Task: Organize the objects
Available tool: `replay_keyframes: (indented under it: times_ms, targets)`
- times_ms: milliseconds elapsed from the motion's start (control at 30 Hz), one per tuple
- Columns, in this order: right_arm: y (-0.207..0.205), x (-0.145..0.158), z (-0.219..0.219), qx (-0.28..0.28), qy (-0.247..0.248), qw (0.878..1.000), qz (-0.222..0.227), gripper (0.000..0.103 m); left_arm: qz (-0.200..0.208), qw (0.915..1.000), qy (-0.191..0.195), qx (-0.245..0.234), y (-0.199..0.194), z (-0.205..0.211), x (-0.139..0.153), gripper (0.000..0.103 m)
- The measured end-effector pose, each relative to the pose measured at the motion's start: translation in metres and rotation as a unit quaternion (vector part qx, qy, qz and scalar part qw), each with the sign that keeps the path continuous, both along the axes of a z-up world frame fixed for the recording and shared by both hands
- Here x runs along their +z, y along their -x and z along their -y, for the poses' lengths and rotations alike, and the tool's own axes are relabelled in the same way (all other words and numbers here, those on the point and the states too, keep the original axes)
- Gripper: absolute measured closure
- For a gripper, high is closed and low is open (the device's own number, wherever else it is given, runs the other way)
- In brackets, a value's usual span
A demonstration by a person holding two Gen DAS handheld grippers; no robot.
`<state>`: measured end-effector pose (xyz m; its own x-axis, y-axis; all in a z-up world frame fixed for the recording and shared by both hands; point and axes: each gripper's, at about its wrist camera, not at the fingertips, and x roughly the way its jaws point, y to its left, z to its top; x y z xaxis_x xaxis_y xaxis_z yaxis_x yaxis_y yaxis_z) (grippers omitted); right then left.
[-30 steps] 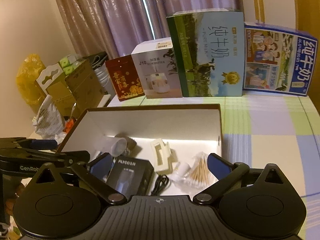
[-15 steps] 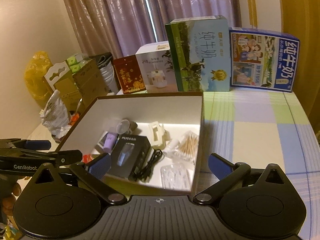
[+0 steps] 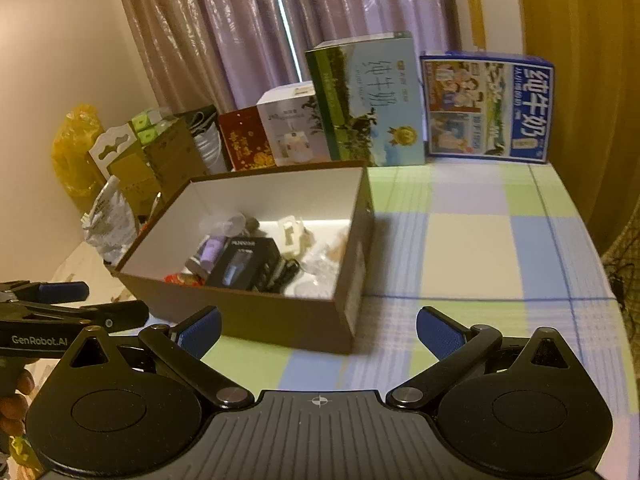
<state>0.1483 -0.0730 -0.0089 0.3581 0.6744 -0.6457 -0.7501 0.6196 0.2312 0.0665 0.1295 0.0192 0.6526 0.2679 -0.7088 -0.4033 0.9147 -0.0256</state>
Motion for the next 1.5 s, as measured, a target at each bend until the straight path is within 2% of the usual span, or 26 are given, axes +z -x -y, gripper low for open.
replay_keyframes:
  times_ms: [467, 867, 1500]
  targets:
    - [0.030, 0.002, 0.085, -0.036, 0.008, 0.999, -0.001, 0.002, 0.015, 0.9993, 0.003, -0.033, 0.035, 0.071, 0.004, 0.001]
    - [0.056, 0.004, 0.146, -0.069, 0.013, 0.998, -0.005, 0.002, 0.011, 0.9971, 0.026, -0.070, 0.060, 0.125, 0.001, 0.001]
    - [0.080, 0.001, 0.192, -0.088, 0.020, 0.996, -0.008, 0.002, 0.007, 0.9959, 0.036, -0.082, 0.081, 0.165, -0.004, 0.001]
